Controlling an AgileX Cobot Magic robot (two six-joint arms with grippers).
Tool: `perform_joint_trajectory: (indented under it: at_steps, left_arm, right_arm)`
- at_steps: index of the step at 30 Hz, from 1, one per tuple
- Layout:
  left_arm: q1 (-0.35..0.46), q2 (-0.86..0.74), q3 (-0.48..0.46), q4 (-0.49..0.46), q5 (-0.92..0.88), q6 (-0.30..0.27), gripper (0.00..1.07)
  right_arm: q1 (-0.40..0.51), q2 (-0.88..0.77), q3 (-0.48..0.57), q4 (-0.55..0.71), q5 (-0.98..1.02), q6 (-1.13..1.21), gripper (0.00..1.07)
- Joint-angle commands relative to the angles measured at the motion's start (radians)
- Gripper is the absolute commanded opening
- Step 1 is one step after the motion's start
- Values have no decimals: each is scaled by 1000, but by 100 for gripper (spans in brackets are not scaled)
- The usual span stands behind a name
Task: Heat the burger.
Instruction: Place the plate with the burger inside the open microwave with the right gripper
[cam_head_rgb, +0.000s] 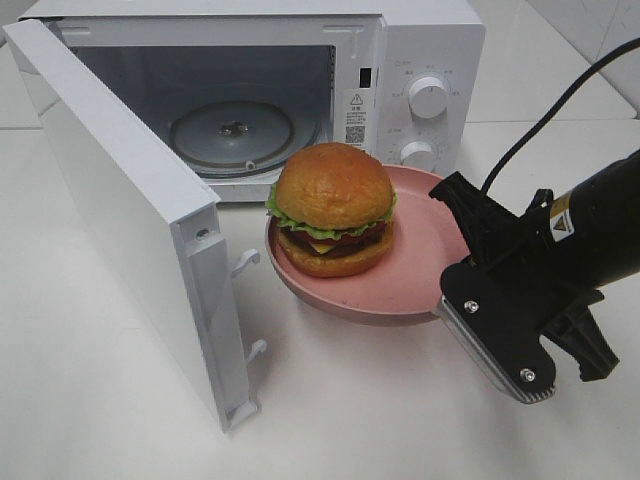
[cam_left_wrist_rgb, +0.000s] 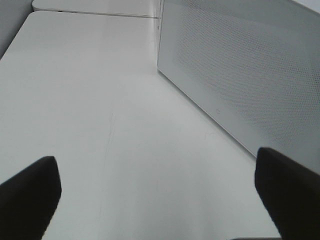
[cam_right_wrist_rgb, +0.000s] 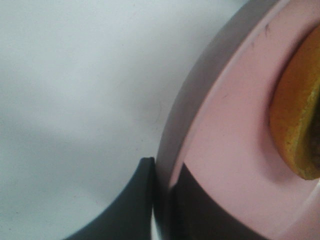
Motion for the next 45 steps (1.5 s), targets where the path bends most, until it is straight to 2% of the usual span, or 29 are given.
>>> perform_joint_trajectory:
  at_steps: [1, 3, 23, 45]
  left_arm:
    - [1, -16, 0, -8, -15, 2, 98]
    - [1, -16, 0, -8, -15, 2, 98]
    - [1, -16, 0, -8, -15, 2, 98]
    - [1, -16, 0, -8, -15, 2, 98]
  right_arm:
    - [-7, -14, -30, -9, -62, -4, 0]
    - [-7, -11, -55, -39, -27, 20, 0]
    - [36, -6, -173, -39, 93, 31, 0]
    - [71, 174, -379, -42, 175, 87, 0]
